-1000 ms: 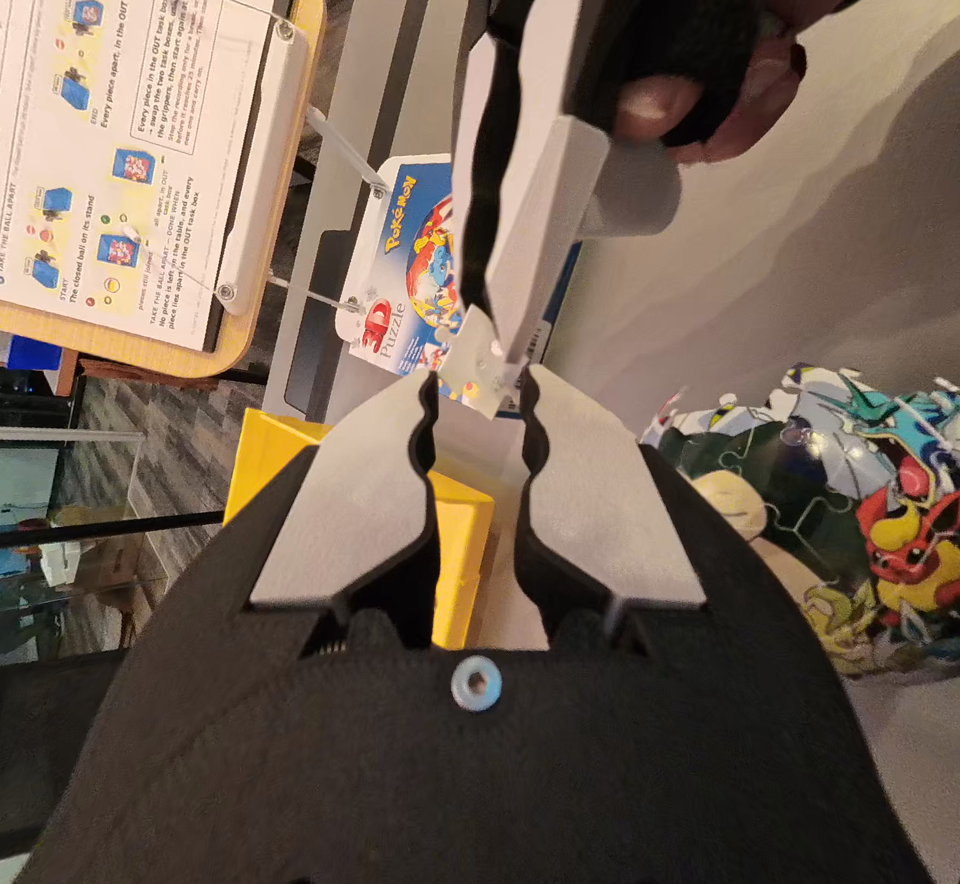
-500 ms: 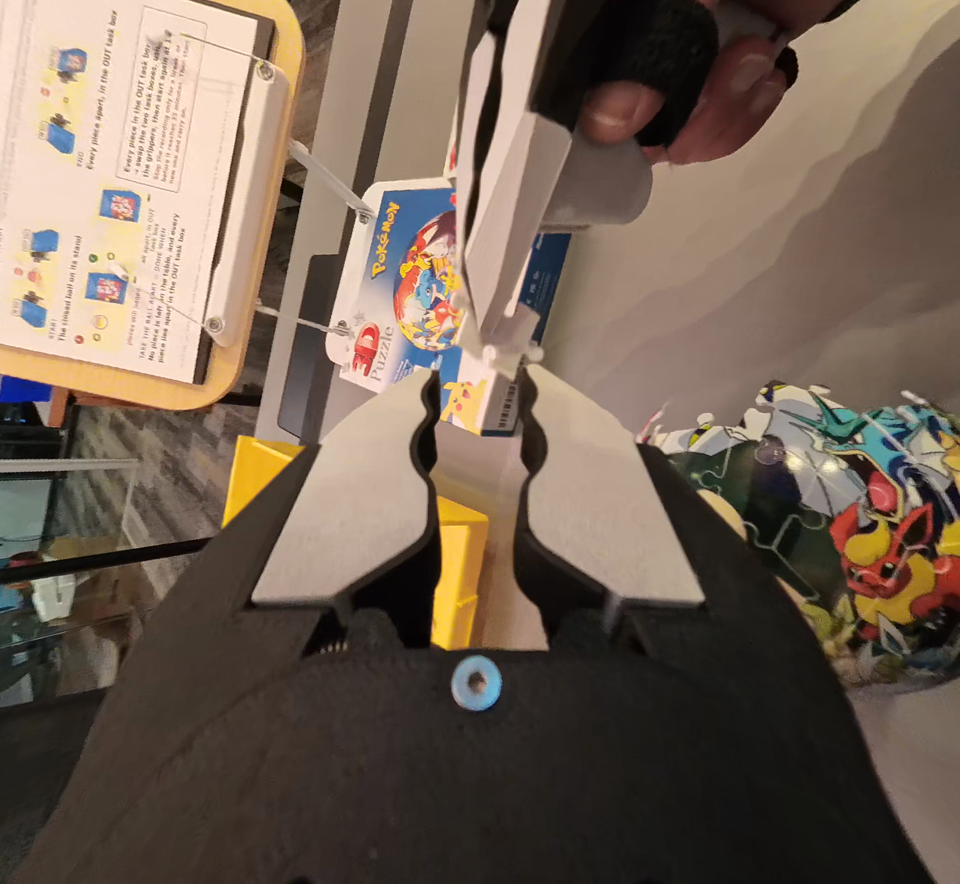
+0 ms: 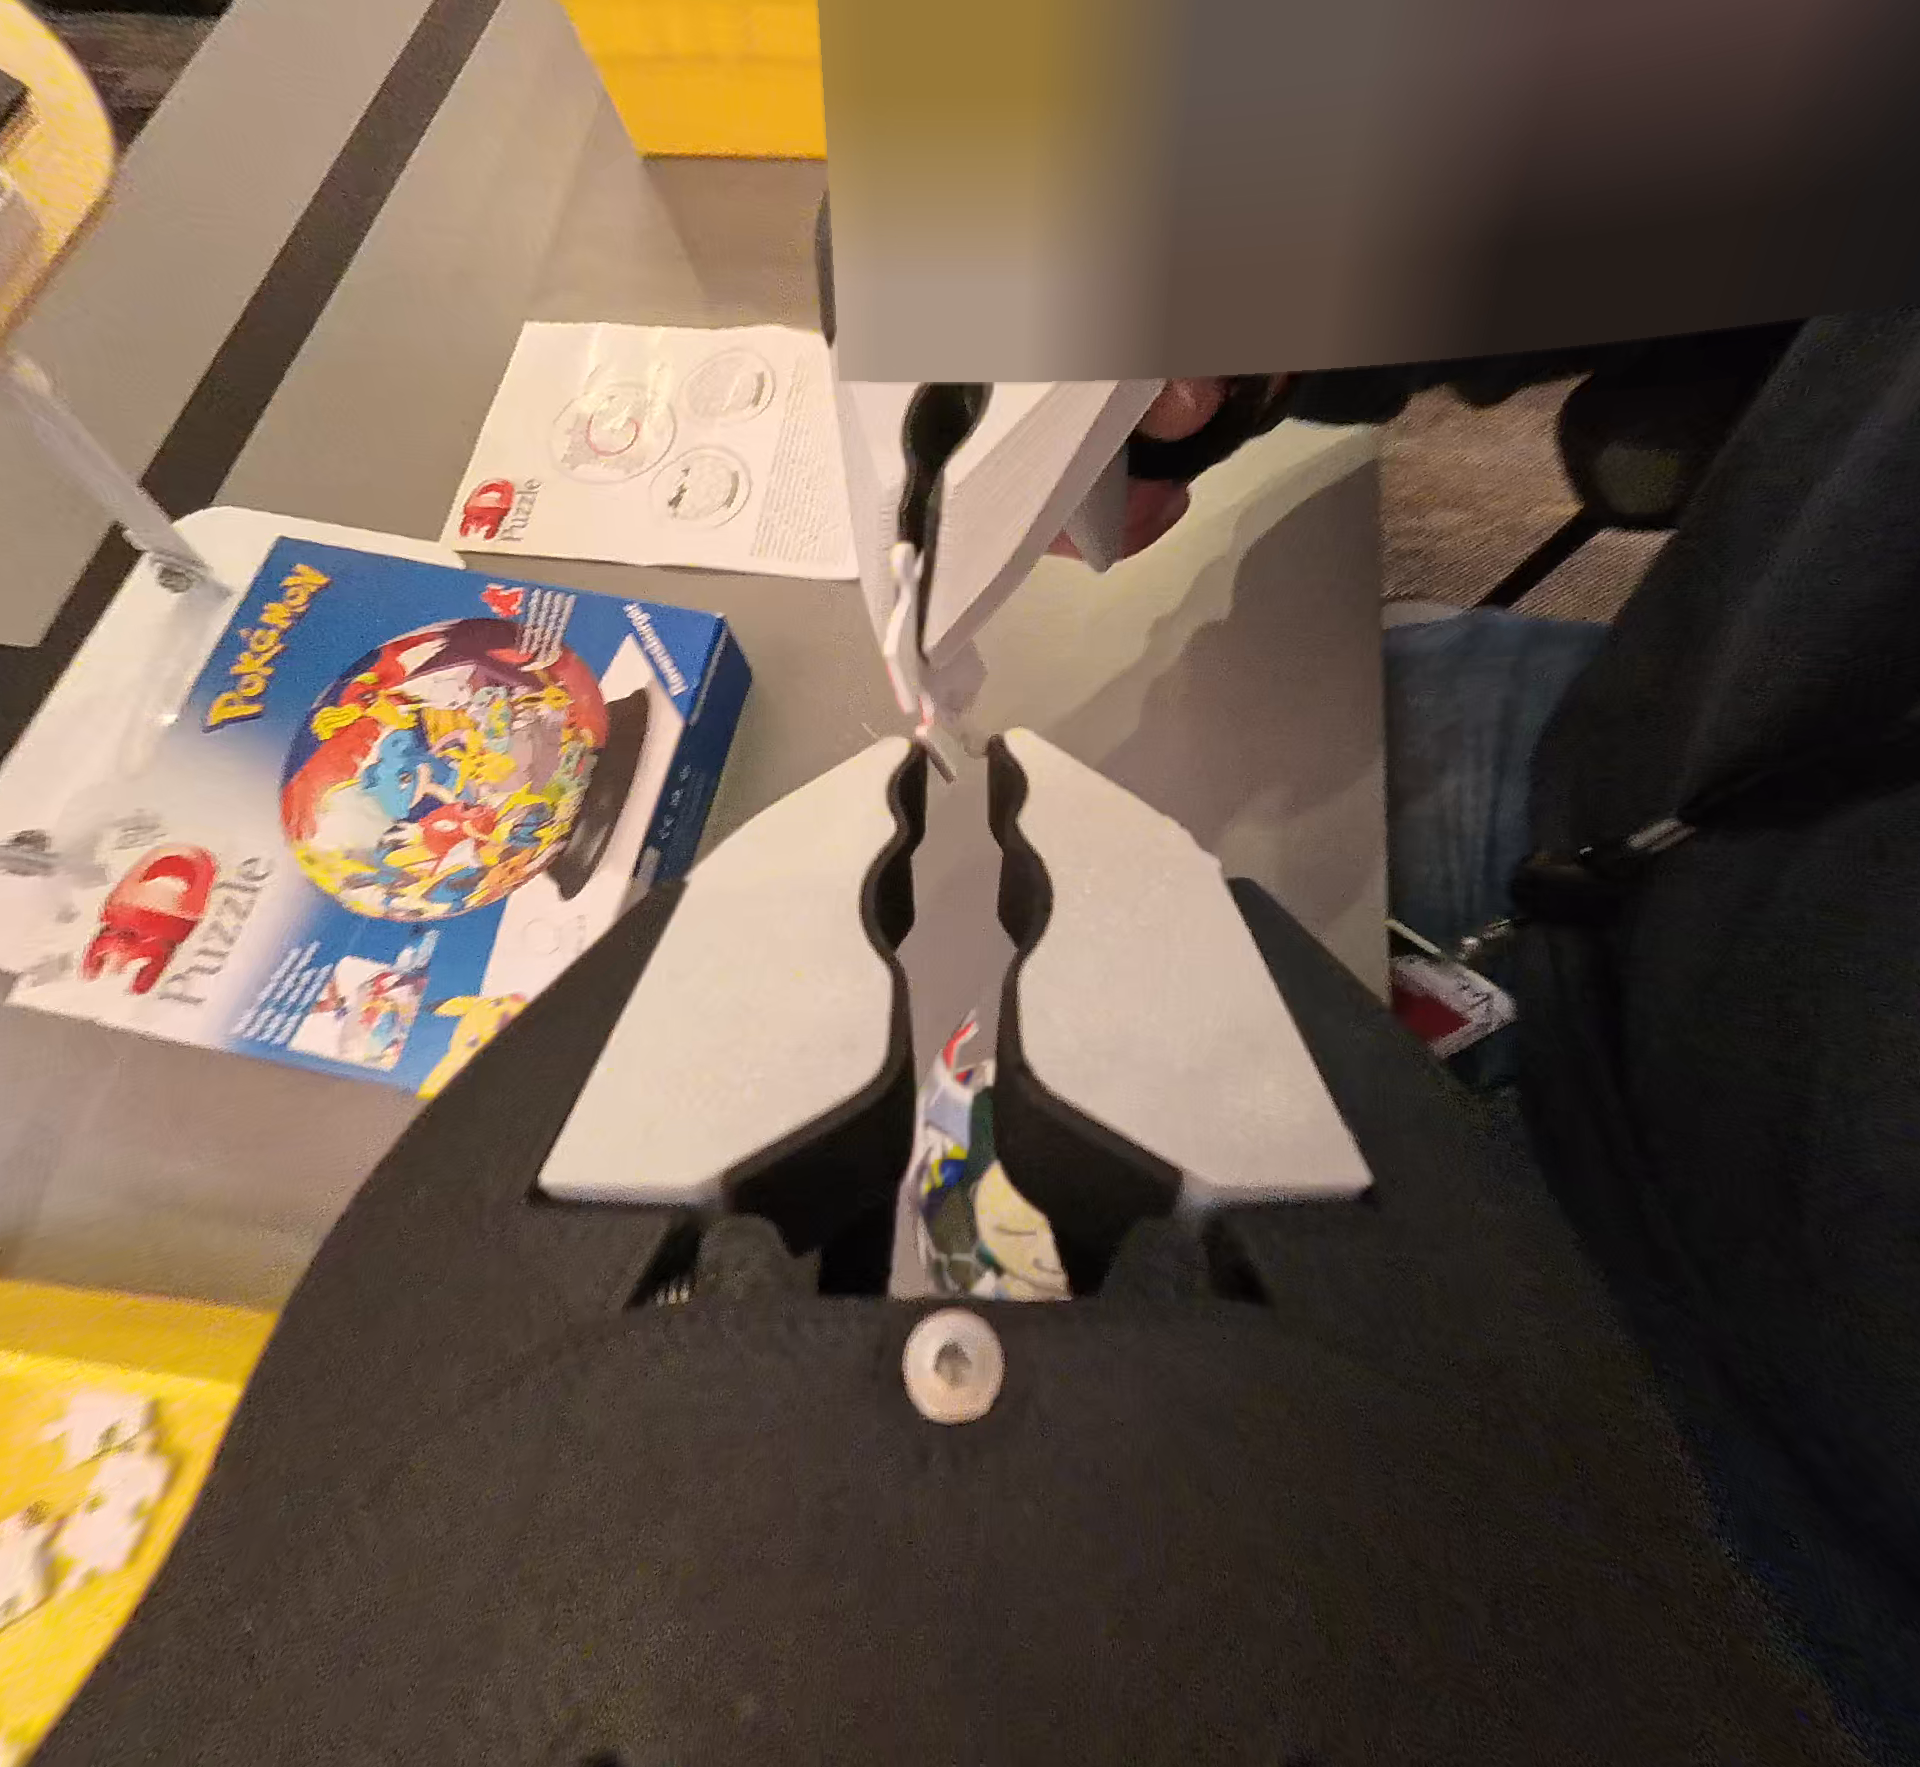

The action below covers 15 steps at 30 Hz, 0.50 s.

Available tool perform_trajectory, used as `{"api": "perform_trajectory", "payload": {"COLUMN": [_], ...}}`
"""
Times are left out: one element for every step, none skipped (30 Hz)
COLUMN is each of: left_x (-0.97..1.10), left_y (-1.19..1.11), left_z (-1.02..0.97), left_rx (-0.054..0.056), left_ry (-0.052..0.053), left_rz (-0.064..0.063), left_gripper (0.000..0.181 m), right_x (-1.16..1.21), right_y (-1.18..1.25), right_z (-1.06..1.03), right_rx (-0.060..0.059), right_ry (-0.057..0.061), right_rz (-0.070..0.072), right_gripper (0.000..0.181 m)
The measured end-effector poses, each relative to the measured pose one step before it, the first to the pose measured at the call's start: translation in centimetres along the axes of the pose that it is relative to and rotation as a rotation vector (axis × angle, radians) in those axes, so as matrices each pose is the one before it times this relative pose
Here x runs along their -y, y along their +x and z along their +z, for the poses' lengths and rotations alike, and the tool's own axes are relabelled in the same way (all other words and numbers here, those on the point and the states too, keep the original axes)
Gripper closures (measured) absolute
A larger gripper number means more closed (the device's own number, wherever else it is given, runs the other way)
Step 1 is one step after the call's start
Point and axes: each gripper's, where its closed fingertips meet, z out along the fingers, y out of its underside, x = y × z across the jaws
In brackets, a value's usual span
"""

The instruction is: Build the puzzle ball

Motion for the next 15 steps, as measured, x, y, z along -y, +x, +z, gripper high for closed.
{"api": "perform_trajectory", "payload": {"left_x": [0.170, -0.065, -0.232, -0.203, -0.163, -0.239, -0.267, -0.303, -0.331, -0.307, -0.233, -0.177, -0.130, -0.219, -0.337], "left_y": [0.199, 0.154, 0.168, 0.191, 0.144, 0.141, 0.118, 0.121, 0.137, 0.095, -0.001, -0.039, -0.074, -0.336, -0.247], "left_z": [0.020, 0.104, 0.100, 0.073, 0.049, 0.072, 0.125, 0.191, 0.194, 0.211, 0.211, 0.154, 0.054, -0.108, -0.282], "left_rx": [-0.0208, -0.0122, -0.0138, -0.0202, -0.0253, -0.0289, -0.0227, -0.0210, -0.0252, -0.0246, -0.0146, -0.0084, -0.0019, 0.0236, 0.0299], "left_ry": [0.0140, -0.0023, -0.0141, -0.0097, -0.0052, -0.0100, -0.0153, -0.0208, -0.0248, -0.0247, -0.0215, -0.0172, -0.0116, -0.0143, -0.0154], "left_rz": [-0.0180, -0.0080, 0.0004, -0.0023, -0.0133, -0.0174, -0.0065, -0.0027, -0.0068, -0.0077, -0.0040, -0.0043, -0.0083, -0.0010, 0.0110], "left_gripper": [0.171, 0.172, 0.175, 0.177, 0.178, 0.179, 0.179, 0.179, 0.178, 0.179, 0.179, 0.178, 0.177, 0.169, 0.157], "right_x": [-0.252, -0.257, -0.252, -0.323, -0.380, -0.444, -0.505, -0.517, -0.387, -0.265, -0.186, -0.173, -0.269, -0.518, -0.806], "right_y": [-0.172, -0.207, -0.160, -0.127, -0.038, -0.028, -0.004, -0.001, 0.045, 0.071, 0.136, 0.375, 0.313, 0.173, 0.269], "right_z": [-0.015, -0.008, -0.018, 0.005, 0.009, 0.029, 0.029, 0.042, 0.040, 0.035, 0.025, -0.045, -0.084, -0.018, 0.093], "right_rx": [0.0020, 0.0014, -0.0005, -0.0021, -0.0095, -0.0104, -0.0097, -0.0090, -0.0102, -0.0076, -0.0067, -0.0159, -0.0051, 0.0082, -0.0021], "right_ry": [-0.0181, -0.0189, -0.0201, -0.0266, -0.0317, -0.0364, -0.0402, -0.0389, -0.0266, -0.0147, -0.0042, 0.0046, 0.0094, 0.0035, -0.0065], "right_rz": [-0.0173, -0.0170, -0.0118, -0.0137, -0.0194, -0.0185, -0.0135, -0.0116, -0.0076, 0.0116, 0.0276, 0.0361, 0.0462, 0.0553, 0.0484], "right_gripper": [0.180, 0.180, 0.179, 0.179, 0.180, 0.180, 0.180, 0.181, 0.181, 0.181, 0.181, 0.181, 0.181, 0.181, 0.181]}}
